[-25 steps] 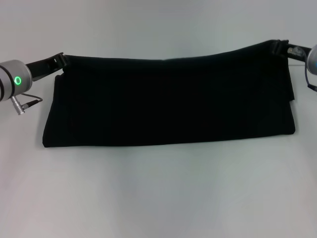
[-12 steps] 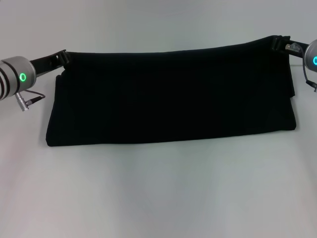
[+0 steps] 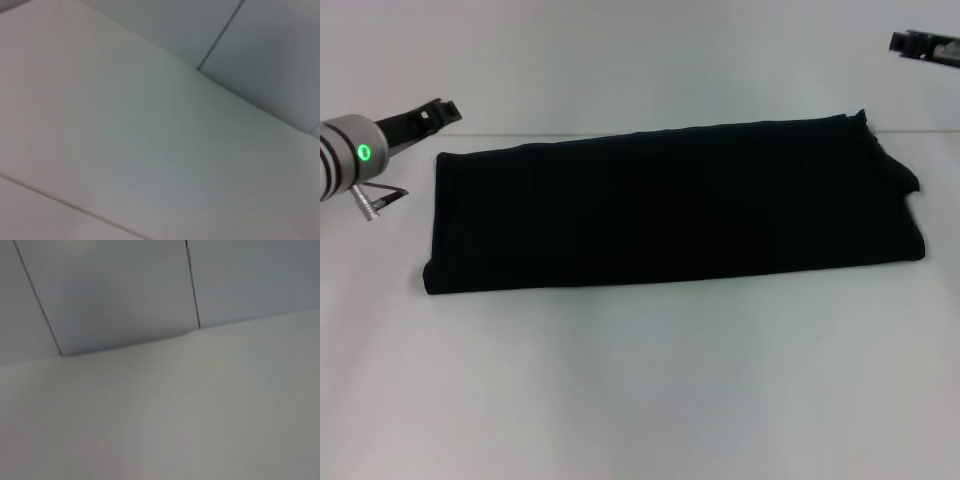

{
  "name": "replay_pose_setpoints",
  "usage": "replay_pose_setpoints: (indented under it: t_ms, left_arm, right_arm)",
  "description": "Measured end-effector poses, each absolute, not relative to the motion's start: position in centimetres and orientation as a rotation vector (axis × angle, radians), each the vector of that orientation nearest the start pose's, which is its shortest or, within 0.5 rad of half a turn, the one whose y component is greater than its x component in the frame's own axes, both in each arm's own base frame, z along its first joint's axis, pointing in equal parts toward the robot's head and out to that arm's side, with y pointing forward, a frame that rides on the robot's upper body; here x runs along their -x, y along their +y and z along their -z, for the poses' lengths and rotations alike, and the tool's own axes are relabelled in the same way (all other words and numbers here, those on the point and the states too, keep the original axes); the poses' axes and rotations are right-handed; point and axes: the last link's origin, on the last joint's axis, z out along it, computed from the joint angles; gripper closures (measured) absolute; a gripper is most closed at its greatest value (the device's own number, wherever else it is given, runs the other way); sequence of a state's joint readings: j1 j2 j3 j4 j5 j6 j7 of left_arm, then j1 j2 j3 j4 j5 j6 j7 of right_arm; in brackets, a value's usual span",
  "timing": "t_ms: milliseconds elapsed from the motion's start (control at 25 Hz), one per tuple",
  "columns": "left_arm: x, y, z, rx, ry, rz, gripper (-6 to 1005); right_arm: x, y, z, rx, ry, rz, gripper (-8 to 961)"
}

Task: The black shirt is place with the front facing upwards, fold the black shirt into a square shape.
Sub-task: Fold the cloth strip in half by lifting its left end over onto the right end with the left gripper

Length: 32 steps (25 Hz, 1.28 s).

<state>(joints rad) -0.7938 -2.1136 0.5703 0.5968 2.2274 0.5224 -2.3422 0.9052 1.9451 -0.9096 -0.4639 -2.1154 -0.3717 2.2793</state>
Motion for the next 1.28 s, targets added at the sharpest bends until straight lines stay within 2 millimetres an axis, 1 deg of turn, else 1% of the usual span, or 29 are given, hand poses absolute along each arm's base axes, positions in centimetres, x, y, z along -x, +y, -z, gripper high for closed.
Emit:
replay_pose_setpoints:
  t_ms: [120,240,320,440,520,560,600,720,760,800,880,1000,1200,1280]
  left_arm:
    - [27.8,46.1,-3.8,1.559,-1.458,0.655,698]
    - [28.0,45.1,-3.7,1.598,-1.478,0.666,636]
    - [28.2,44.3,-3.7,1.632,-1.501,0.682,594]
    - [28.8,42.3,-3.8,1.691,-1.580,0.752,532]
    - [29.3,40.4,-4.5,1.731,-1.654,0.846,374]
    - [29.5,39.8,-4.7,1.739,-1.674,0.875,295]
    - [30.0,38.7,-5.3,1.749,-1.711,0.928,259]
    - [30.9,36.4,-6.3,1.764,-1.807,1.024,150]
    - [31.2,35.7,-6.4,1.758,-1.838,1.048,114]
    - [31.6,34.9,-6.5,1.743,-1.879,1.076,114]
    - [32.3,33.9,-6.3,1.696,-1.948,1.103,113]
    - [33.5,32.7,-5.4,1.604,-2.047,1.103,112]
    - [35.1,32.0,-3.6,1.476,-2.138,1.064,113]
    - [35.5,31.9,-3.0,1.443,-2.157,1.057,114]
  right_arm:
    - [-24.4,51.2,-8.5,1.727,1.162,-0.470,648]
    - [-25.0,49.9,-9.2,1.766,1.243,-0.506,561]
    - [-25.6,48.2,-9.4,1.810,1.320,-0.545,490]
    - [-27.1,44.8,-9.6,1.846,1.448,-0.638,363]
    - [-28.6,42.1,-9.5,1.835,1.534,-0.756,279]
    - [-29.4,40.8,-9.5,1.826,1.564,-0.812,235]
    - [-30.1,39.4,-9.5,1.814,1.583,-0.903,191]
    - [-31.6,36.4,-9.0,1.782,1.614,-1.087,59]
    - [-32.2,35.6,-8.8,1.769,1.625,-1.132,52]
    - [-32.7,34.7,-8.4,1.759,1.639,-1.165,46]
    - [-33.3,34.0,-7.7,1.747,1.667,-1.185,33]
    - [-33.4,33.7,-7.1,1.757,1.675,-1.189,26]
    - [-32.5,34.6,-6.9,1.800,1.641,-1.194,26]
    - [-32.2,34.8,-6.9,1.814,1.627,-1.196,26]
